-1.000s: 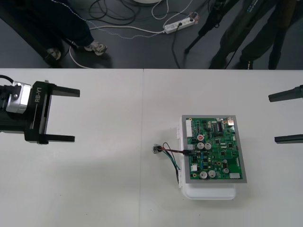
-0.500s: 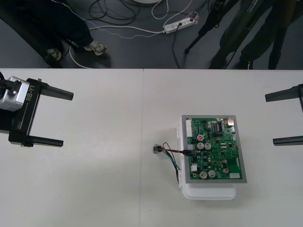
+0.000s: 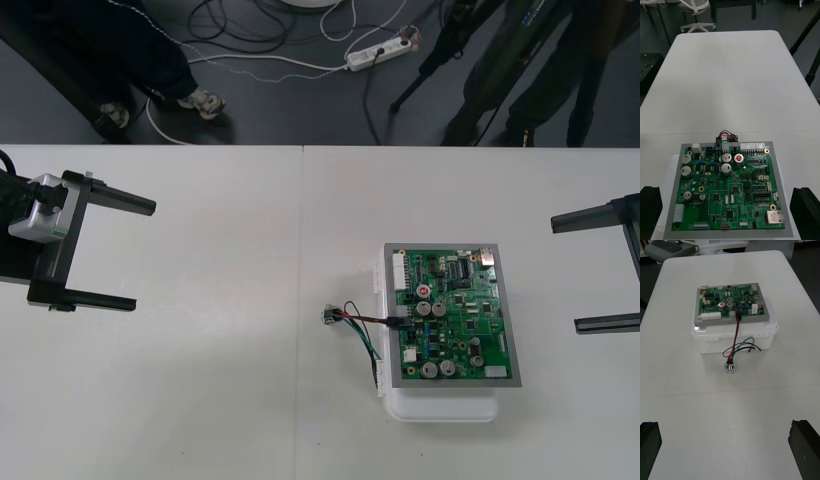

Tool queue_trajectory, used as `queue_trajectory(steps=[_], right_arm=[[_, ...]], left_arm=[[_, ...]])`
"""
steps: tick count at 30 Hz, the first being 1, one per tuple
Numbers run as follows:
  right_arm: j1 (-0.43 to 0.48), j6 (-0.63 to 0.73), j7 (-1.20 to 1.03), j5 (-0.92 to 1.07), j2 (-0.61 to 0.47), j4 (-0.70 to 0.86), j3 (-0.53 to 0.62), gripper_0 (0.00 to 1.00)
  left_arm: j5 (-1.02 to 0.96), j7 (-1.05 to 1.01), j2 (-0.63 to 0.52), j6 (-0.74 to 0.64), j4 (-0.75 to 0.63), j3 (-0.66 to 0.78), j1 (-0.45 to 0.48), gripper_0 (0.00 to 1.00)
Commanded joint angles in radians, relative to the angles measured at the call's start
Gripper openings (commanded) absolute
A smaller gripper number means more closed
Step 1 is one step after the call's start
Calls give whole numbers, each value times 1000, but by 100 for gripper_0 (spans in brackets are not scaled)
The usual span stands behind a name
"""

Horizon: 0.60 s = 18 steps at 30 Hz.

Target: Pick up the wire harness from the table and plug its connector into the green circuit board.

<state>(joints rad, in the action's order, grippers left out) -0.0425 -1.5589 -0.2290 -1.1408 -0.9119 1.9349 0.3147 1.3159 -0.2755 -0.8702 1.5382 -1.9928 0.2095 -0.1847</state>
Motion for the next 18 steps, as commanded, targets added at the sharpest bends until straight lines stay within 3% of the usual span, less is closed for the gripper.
queue_trajectory(steps=[1,18], right_arm=[[26,-12,-41,10,-19,23,37,100],[36,-12,-148,-80,-39,87,67,100]], left_arm=[[9,-62,-7,33,0,-15,21,100],[31,-151,-7,33,3,-30,24,100]])
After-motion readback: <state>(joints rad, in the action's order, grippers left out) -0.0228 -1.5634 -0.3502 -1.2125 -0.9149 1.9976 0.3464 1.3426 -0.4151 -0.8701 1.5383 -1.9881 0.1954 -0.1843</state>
